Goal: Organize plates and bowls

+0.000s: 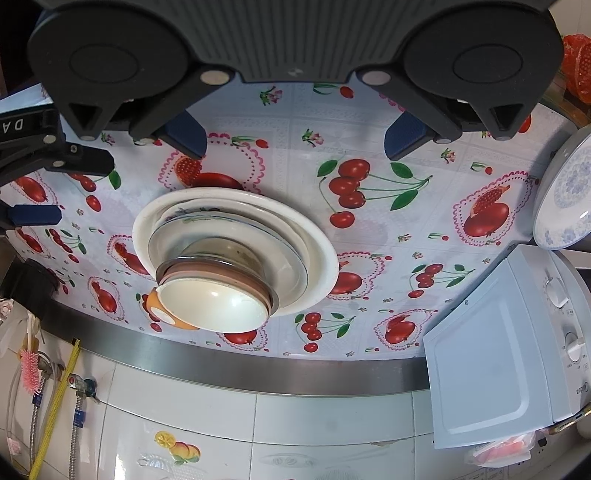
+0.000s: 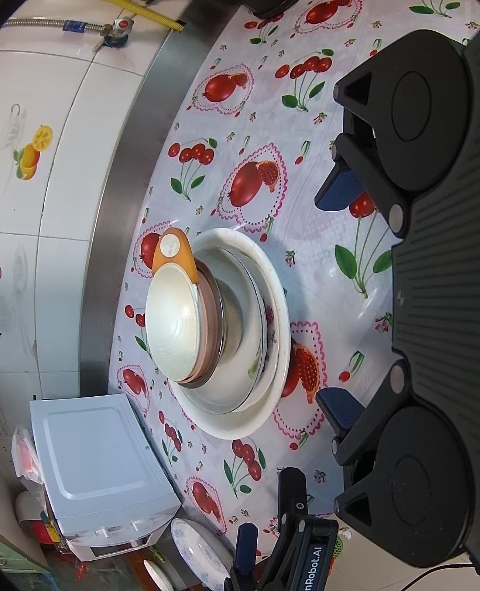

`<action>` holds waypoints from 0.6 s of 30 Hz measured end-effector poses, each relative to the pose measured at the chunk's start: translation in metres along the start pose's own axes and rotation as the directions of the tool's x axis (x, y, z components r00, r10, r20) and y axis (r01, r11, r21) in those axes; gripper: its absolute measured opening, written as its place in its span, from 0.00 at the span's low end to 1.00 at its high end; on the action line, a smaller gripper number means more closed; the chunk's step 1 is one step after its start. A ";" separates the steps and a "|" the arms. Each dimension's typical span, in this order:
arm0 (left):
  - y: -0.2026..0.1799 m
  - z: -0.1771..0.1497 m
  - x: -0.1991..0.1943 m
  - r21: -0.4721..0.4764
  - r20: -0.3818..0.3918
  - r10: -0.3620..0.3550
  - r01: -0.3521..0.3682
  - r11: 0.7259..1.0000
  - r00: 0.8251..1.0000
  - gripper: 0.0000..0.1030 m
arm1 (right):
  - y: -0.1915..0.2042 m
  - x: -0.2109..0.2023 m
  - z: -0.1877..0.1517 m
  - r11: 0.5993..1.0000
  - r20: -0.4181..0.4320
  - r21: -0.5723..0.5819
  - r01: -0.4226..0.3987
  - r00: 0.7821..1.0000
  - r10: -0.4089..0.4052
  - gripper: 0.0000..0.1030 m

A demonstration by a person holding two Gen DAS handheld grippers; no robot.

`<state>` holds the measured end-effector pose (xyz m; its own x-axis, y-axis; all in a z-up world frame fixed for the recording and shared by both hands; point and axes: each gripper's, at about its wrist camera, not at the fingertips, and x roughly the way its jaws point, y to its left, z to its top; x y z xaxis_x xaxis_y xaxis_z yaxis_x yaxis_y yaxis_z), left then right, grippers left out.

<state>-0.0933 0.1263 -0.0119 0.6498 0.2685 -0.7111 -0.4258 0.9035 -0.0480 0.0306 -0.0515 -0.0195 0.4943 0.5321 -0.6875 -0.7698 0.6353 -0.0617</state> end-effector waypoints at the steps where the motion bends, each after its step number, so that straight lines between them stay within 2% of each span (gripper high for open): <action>1: 0.000 0.000 0.000 0.000 0.000 0.000 0.000 1.000 1.000 1.00 | 0.000 0.000 0.000 1.000 0.000 -0.001 0.000 1.000 0.000 0.07; 18: 0.000 0.000 0.001 0.006 -0.003 0.002 -0.002 1.000 1.000 1.00 | 0.004 0.002 0.000 1.000 -0.004 -0.008 -0.005 1.000 0.005 0.07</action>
<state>-0.0927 0.1263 -0.0128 0.6468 0.2691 -0.7136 -0.4234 0.9050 -0.0425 0.0281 -0.0479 -0.0209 0.4887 0.5326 -0.6910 -0.7756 0.6280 -0.0644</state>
